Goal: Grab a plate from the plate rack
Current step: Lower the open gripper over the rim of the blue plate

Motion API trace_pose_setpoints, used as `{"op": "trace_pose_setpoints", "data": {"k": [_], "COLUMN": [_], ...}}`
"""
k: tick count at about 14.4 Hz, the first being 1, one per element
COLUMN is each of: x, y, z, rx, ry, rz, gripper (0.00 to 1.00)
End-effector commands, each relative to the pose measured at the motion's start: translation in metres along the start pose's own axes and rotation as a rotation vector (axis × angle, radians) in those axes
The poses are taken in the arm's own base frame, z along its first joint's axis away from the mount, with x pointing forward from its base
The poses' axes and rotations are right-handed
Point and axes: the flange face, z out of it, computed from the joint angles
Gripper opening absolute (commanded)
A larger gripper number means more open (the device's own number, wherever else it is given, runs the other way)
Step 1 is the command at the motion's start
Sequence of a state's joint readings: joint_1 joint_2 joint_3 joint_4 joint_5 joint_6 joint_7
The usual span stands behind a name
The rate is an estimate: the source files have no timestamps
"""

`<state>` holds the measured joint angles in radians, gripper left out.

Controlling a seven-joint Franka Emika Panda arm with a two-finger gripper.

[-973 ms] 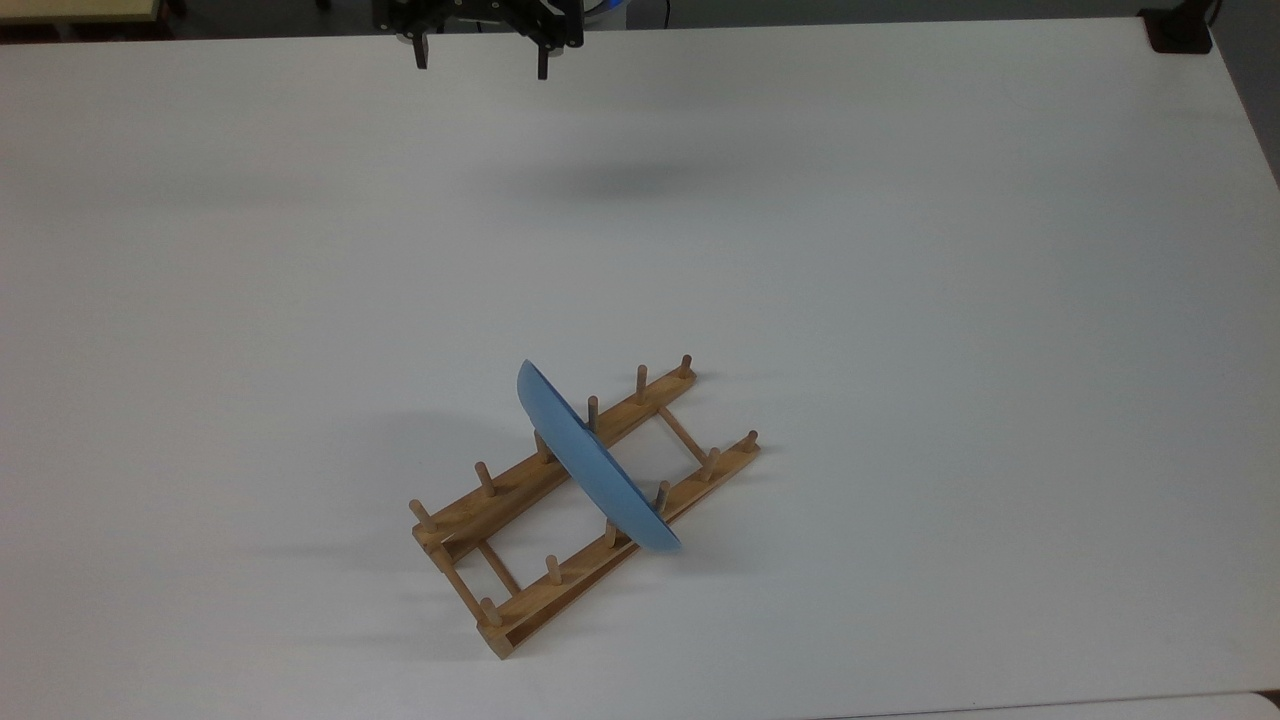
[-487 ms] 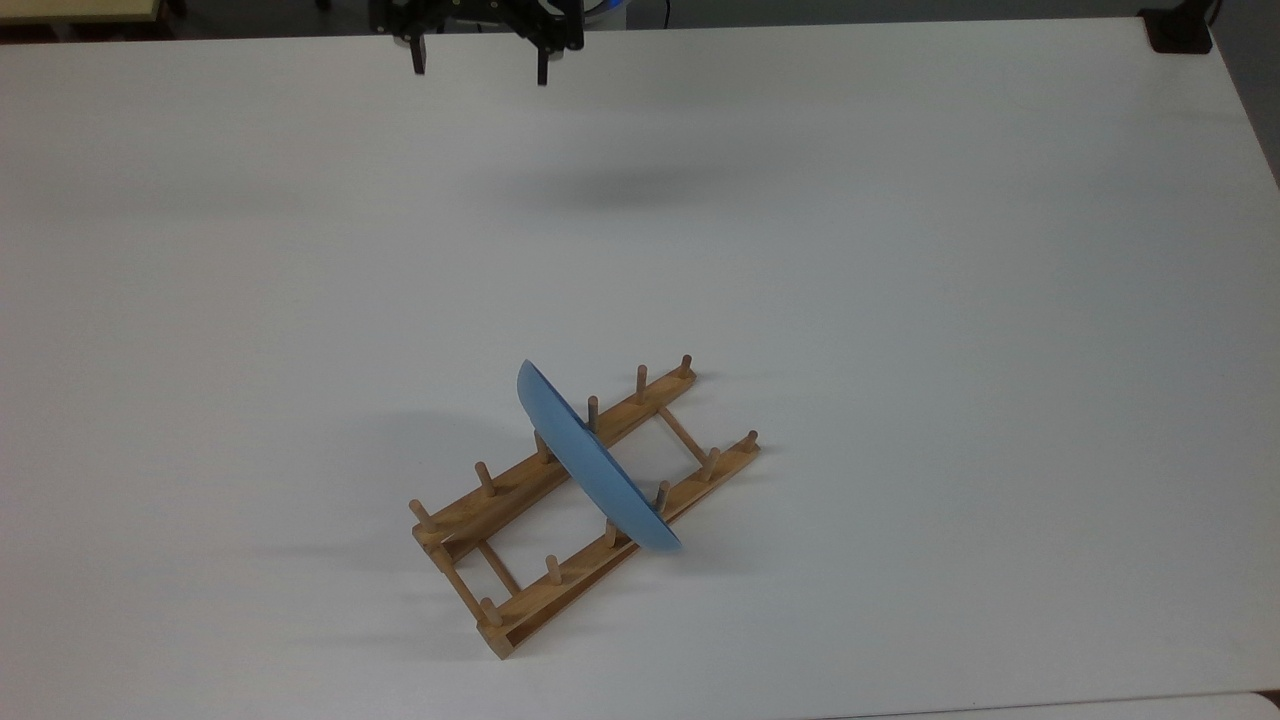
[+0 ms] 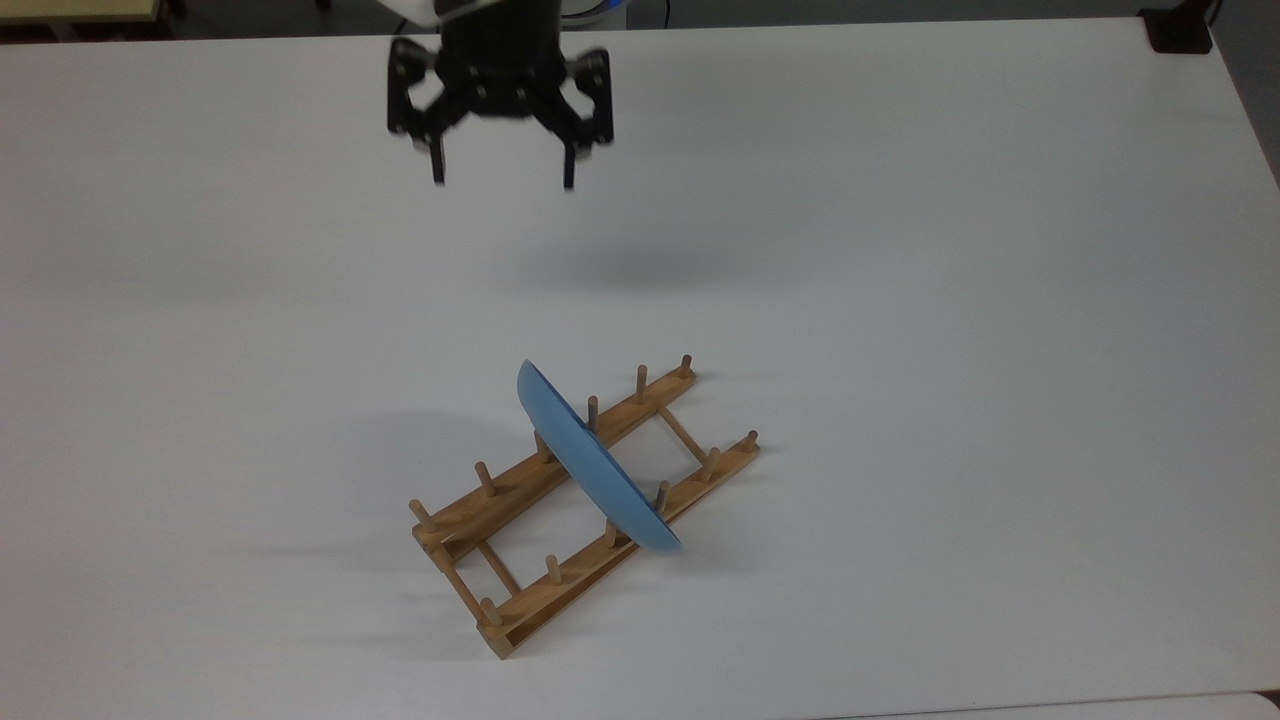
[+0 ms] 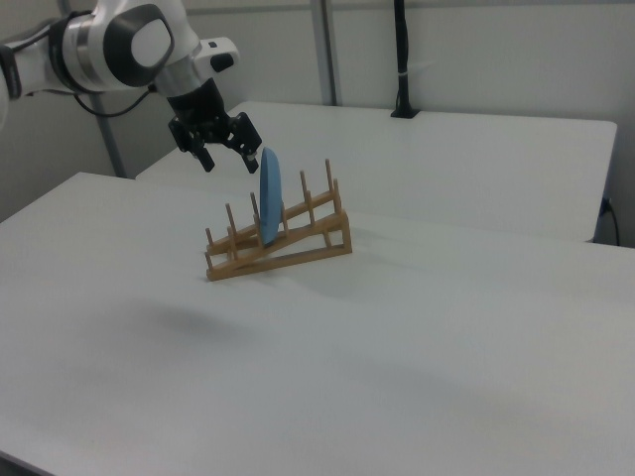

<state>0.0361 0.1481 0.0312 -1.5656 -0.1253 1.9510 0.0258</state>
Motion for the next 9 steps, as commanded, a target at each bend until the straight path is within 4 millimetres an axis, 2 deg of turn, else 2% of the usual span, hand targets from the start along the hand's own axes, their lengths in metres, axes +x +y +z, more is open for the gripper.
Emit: {"op": "trace_pose_setpoints", "data": {"k": [1,3,5,7,9], "x": [0.030,0.040,0.050,0.057,0.061], "y": [-0.028,-0.050,-0.062,-0.065,-0.065], "z": [0.025,0.050,0.068,0.083,0.094], "rx": [-0.057,-0.136,-0.176,-0.198,-0.206], "ry": [0.129,0.182,0.209,0.210,0.204], "rz": [0.071,0.068,0.069,0.073,0.067], "gripper": [0.97,0.80,0.68,0.60,0.57]}}
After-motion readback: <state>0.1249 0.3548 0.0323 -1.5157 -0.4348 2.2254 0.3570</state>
